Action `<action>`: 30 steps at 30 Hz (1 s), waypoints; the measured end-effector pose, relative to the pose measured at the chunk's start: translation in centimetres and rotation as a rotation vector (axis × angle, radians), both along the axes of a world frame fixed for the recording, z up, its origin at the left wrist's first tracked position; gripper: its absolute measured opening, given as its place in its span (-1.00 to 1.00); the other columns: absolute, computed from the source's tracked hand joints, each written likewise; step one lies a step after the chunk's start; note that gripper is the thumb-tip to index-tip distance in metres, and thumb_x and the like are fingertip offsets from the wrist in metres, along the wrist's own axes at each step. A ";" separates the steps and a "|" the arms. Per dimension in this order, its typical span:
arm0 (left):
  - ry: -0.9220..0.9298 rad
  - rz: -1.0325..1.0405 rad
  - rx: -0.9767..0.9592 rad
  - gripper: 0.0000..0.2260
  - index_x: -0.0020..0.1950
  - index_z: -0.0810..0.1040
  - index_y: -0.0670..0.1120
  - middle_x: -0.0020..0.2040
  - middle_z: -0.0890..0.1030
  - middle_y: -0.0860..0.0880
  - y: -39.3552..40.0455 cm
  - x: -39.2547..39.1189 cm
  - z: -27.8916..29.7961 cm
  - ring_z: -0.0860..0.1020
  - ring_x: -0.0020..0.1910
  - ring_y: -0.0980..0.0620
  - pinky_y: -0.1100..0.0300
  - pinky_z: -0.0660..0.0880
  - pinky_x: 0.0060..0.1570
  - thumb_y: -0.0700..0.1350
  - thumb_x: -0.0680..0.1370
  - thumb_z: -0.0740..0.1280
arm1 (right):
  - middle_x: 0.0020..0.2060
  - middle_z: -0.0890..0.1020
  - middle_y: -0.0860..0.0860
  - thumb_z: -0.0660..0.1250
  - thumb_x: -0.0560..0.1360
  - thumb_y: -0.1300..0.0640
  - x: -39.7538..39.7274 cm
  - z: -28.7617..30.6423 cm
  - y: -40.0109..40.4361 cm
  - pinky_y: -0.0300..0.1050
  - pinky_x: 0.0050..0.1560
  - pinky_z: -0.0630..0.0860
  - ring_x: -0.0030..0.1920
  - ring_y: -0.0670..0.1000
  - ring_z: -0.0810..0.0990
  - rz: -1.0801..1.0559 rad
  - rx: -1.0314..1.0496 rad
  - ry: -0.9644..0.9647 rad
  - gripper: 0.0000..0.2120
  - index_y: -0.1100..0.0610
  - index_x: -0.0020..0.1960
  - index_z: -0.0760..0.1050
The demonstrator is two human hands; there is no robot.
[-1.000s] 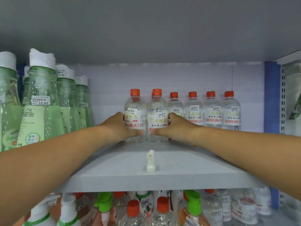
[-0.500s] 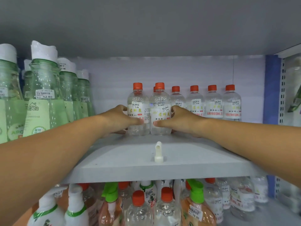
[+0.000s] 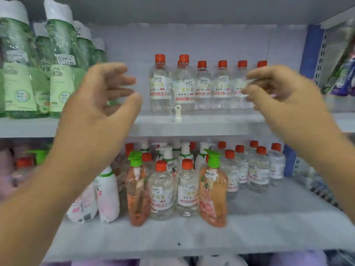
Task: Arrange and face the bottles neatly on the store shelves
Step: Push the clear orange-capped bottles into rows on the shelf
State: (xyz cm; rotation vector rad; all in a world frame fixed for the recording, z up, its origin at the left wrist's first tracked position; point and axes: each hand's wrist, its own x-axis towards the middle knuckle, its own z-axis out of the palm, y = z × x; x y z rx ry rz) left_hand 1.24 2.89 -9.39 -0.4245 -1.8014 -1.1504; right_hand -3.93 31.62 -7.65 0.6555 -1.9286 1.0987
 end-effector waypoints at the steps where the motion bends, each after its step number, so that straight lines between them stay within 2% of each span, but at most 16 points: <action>1: 0.060 -0.020 0.042 -0.71 0.21 0.49 0.23 0.17 0.66 0.07 0.3 1.8 -3.0 0.63 0.17 0.04 0.17 0.53 0.12 -0.04 0.54 0.39 | -0.10 0.67 -0.04 0.32 0.62 0.14 1.8 -2.7 1.1 -0.09 -0.01 0.61 -0.06 -0.01 0.65 0.072 -0.123 0.077 -0.85 -0.07 0.11 0.57; 3: 0.079 0.055 0.162 -0.70 0.10 0.54 0.22 0.08 0.67 -0.01 1.5 3.4 -8.5 0.65 0.11 0.01 0.19 0.57 0.08 -0.21 0.59 0.39 | -0.16 0.67 -0.05 0.32 0.60 0.24 3.1 -8.6 2.2 -0.18 -0.07 0.58 -0.12 -0.04 0.65 0.090 -0.263 0.042 -0.79 -0.08 0.00 0.57; 4: 0.034 0.132 0.206 -0.65 0.05 0.55 0.24 0.04 0.66 0.00 2.3 3.2 -11.1 0.64 0.06 0.11 0.27 0.58 0.05 -0.26 0.59 0.38 | -0.15 0.66 -0.09 0.34 0.59 0.24 2.4 -11.8 2.2 -0.18 -0.05 0.58 -0.11 -0.08 0.63 0.075 -0.289 -0.058 -0.78 -0.10 -0.02 0.56; 6: -0.124 0.205 0.289 -0.62 -0.01 0.52 0.25 0.02 0.61 0.06 3.4 1.8 -16.0 0.60 -0.04 0.32 0.41 0.55 0.01 -0.29 0.58 0.38 | -0.01 0.62 -0.19 0.42 0.55 0.08 0.1 -17.3 1.2 -0.09 0.12 0.59 0.02 -0.17 0.60 0.071 -0.239 -0.387 -0.82 -0.18 0.03 0.51; 7: -0.206 0.257 0.300 -0.64 0.05 0.49 0.23 0.06 0.59 0.05 3.4 0.8 -18.2 0.59 0.00 0.33 0.34 0.57 0.10 -0.27 0.58 0.40 | 0.10 0.59 -0.21 0.46 0.52 -0.03 -1.1 -19.3 0.5 -0.08 0.18 0.58 0.11 -0.18 0.58 0.096 -0.178 -0.549 -0.77 -0.21 0.10 0.46; 8: -0.286 0.313 0.289 -0.68 0.14 0.48 0.19 0.14 0.58 0.02 2.9 -0.4 -20.2 0.58 0.09 0.26 0.18 0.57 0.21 -0.22 0.58 0.42 | 0.18 0.55 -0.21 0.48 0.49 -0.09 -2.4 -21.2 -0.2 -0.14 0.16 0.57 0.18 -0.18 0.57 0.127 -0.135 -0.650 -0.65 -0.21 0.20 0.41; 9: -0.376 0.358 0.260 -0.66 0.25 0.46 0.13 0.24 0.56 0.01 2.4 -1.5 -21.9 0.57 0.17 0.16 0.04 0.54 0.28 -0.17 0.57 0.43 | 0.22 0.53 -0.21 0.51 0.47 -0.12 -3.4 -22.6 -0.9 -0.25 0.10 0.55 0.20 -0.18 0.57 0.170 -0.122 -0.684 -0.52 -0.18 0.29 0.36; 11: -0.482 0.333 0.241 -0.55 0.40 0.41 0.03 0.33 0.54 0.05 1.7 -3.1 -23.7 0.55 0.24 0.10 0.01 0.50 0.32 -0.13 0.56 0.46 | 0.21 0.54 -0.24 0.53 0.45 -0.12 -4.7 -24.5 -1.9 -0.35 0.01 0.50 0.14 -0.24 0.58 0.199 -0.122 -0.684 -0.42 -0.15 0.36 0.34; 14: -0.543 0.317 0.224 -0.46 0.47 0.35 0.06 0.33 0.54 0.15 1.5 -4.1 -23.8 0.56 0.25 0.14 0.06 0.49 0.29 -0.09 0.54 0.47 | 0.09 0.64 -0.22 0.50 0.43 -0.19 -6.3 -26.5 -2.3 -0.13 0.05 0.62 0.05 -0.20 0.65 0.115 -0.046 -0.648 -0.53 -0.13 0.26 0.46; 16: -0.574 0.329 0.223 -0.44 0.48 0.33 0.02 0.26 0.55 0.14 1.3 -4.8 -23.3 0.55 0.19 0.11 0.11 0.46 0.19 -0.08 0.54 0.48 | 0.06 0.65 -0.20 0.46 0.42 -0.23 -6.6 -26.8 -2.3 -0.03 0.07 0.64 0.03 -0.22 0.65 0.100 -0.011 -0.636 -0.53 -0.12 0.26 0.47; 19: -0.582 0.345 0.217 -0.51 0.38 0.40 0.05 0.12 0.58 0.16 1.1 -5.7 -22.4 0.58 0.11 0.05 0.12 0.45 0.11 -0.05 0.52 0.51 | -0.03 0.70 -0.16 0.47 0.46 -0.07 -6.2 -26.3 -2.1 -0.03 0.01 0.65 -0.03 -0.21 0.67 0.119 -0.008 -0.593 -0.70 -0.07 0.15 0.54; 21: -0.574 0.340 0.200 -0.60 0.27 0.44 0.14 0.04 0.60 0.24 0.9 -5.6 -22.3 0.61 0.04 0.12 0.13 0.48 0.05 -0.02 0.51 0.51 | -0.08 0.71 -0.15 0.47 0.48 0.04 -5.8 -26.1 -2.0 -0.06 -0.03 0.64 -0.06 -0.20 0.68 0.121 -0.027 -0.590 -0.79 -0.03 0.09 0.57; 23: -0.576 0.314 0.193 -0.66 0.19 0.44 0.19 0.00 0.60 0.30 0.5 -4.9 -22.4 0.59 -0.02 0.27 0.14 0.50 -0.01 0.05 0.51 0.51 | -0.12 0.72 -0.16 0.49 0.47 0.08 -5.3 -25.9 -2.0 -0.14 -0.12 0.59 -0.11 -0.21 0.68 0.100 -0.062 -0.601 -0.81 -0.03 0.05 0.57; 26: -0.542 0.298 0.191 -0.71 0.13 0.48 0.15 -0.01 0.64 0.26 -1.0 -2.9 -23.1 0.60 -0.01 0.28 0.19 0.49 -0.09 0.06 0.50 0.51 | -0.22 0.72 -0.16 0.51 0.44 0.14 -4.9 -25.8 -2.3 -0.20 -0.26 0.54 -0.22 -0.20 0.68 0.019 -0.130 -0.581 -0.86 -0.03 -0.05 0.61; 30: -0.538 0.226 0.184 -0.73 0.08 0.54 0.20 -0.04 0.66 0.34 -4.4 -0.4 -23.4 0.62 -0.11 0.33 0.36 0.51 -0.20 -0.05 0.49 0.52 | -0.18 0.74 -0.16 0.51 0.46 0.12 -4.5 -25.6 -2.5 -0.10 -0.19 0.59 -0.19 -0.18 0.70 -0.082 -0.221 -0.583 -0.85 -0.02 0.01 0.62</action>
